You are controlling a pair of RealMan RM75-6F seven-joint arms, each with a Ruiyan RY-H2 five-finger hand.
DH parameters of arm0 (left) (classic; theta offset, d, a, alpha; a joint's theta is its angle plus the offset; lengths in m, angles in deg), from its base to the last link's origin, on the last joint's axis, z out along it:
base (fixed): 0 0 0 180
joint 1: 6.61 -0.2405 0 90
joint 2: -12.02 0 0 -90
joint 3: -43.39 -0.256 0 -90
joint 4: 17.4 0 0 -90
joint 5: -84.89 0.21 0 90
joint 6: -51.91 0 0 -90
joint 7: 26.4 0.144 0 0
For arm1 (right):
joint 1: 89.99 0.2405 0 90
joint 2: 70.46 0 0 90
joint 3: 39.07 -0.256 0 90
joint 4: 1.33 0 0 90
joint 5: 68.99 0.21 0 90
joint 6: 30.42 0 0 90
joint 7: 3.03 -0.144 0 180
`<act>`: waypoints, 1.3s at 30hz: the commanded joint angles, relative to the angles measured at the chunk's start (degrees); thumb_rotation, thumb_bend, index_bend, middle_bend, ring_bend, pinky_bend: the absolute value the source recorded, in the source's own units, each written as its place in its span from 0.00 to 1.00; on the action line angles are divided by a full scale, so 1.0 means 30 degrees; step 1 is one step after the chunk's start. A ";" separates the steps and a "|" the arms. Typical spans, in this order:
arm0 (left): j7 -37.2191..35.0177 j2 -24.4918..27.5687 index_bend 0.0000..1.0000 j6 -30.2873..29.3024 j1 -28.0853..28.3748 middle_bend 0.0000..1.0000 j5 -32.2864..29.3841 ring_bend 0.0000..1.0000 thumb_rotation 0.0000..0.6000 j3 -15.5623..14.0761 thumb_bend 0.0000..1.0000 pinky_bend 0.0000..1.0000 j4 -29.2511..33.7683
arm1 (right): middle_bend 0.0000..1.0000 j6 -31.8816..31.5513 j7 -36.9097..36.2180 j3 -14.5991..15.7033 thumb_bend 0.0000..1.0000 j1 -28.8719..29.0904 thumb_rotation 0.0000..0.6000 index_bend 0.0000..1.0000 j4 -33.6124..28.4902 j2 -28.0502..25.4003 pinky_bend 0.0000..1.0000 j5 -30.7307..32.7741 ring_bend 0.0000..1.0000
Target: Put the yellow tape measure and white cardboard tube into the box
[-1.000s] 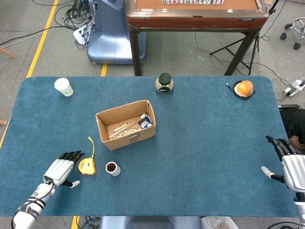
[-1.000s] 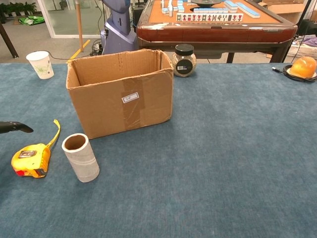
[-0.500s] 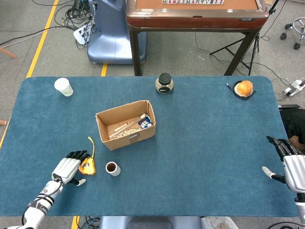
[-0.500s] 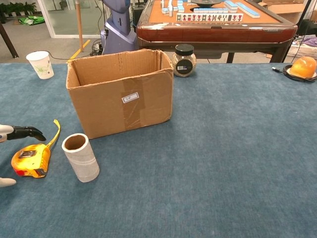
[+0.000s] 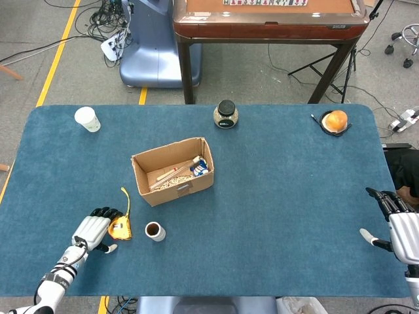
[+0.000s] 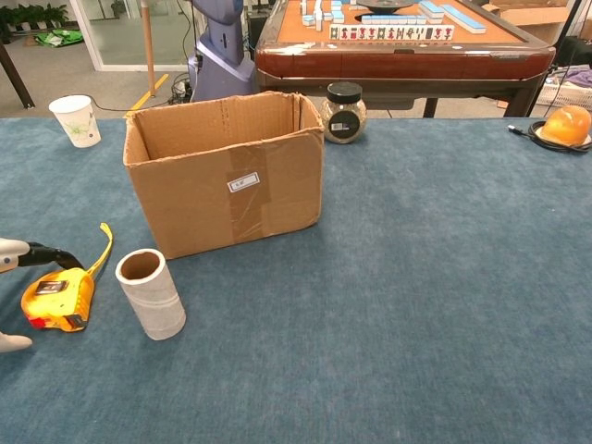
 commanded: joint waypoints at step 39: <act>-0.0313 -0.1437 0.56 -0.2235 -0.0121 0.60 0.0885 0.29 1.00 0.0155 0.19 0.22 -0.0838 | 0.27 -0.0082 -0.0192 -0.0013 0.11 -0.0089 1.00 0.18 0.0069 -0.0069 0.43 -0.0071 0.19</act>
